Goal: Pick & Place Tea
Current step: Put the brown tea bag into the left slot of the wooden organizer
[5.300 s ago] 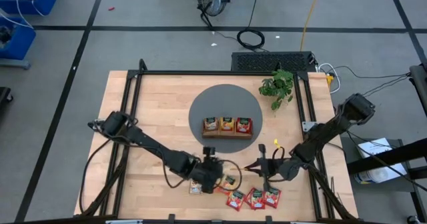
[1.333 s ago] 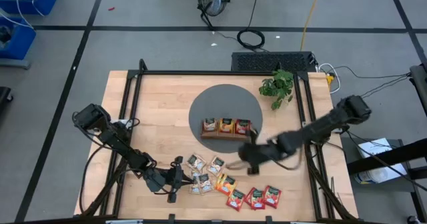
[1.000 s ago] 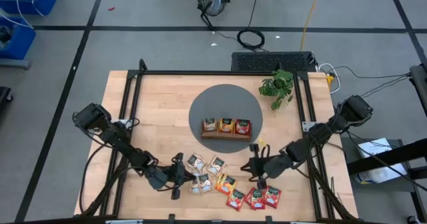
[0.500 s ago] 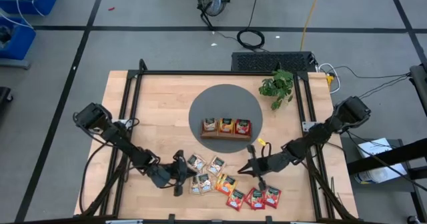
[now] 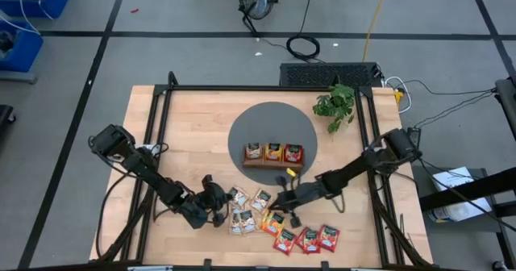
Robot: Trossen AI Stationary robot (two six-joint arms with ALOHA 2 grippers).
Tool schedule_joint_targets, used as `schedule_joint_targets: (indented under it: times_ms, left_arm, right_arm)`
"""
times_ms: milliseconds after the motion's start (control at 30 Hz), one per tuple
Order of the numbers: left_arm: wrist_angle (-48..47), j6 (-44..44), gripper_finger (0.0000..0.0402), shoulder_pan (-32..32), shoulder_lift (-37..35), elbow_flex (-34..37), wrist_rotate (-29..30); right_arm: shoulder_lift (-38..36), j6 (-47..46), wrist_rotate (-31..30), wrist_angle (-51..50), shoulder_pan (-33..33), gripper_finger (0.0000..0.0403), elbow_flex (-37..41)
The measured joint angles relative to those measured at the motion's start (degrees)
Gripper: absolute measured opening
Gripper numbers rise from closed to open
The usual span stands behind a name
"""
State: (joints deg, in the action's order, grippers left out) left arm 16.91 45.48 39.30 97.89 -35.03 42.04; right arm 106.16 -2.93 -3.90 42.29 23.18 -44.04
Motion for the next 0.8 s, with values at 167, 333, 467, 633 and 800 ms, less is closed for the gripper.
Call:
schedule_joint_targets:
  times_ms: [167,333,467,633,800]
  left_arm:
    - [-0.86,-0.34,0.0088,0.1,-0.04,0.0,-0.63]
    - [-5.09,1.79,0.0173,-0.33,-1.17,0.03,-1.07]
    - [-14.97,7.25,0.0239,-1.54,-5.68,0.07,-1.66]
    - [-20.68,13.37,0.0295,-2.87,-9.99,-0.01,-5.35]
    - [-20.08,15.14,0.0311,-5.27,-10.08,0.0,-11.42]
  right_arm:
    - [3.34,5.37,1.03,-7.07,-1.91,0.0001,-8.24]
    - [6.26,9.02,1.18,-8.01,-4.07,0.0001,-13.08]
    - [8.85,9.83,1.49,-8.53,-5.68,0.0001,-15.55]
    - [11.92,9.2,6.12,-8.18,-6.83,0.0,-18.37]
    - [14.4,10.37,6.95,-8.53,-6.89,0.0,-20.18]
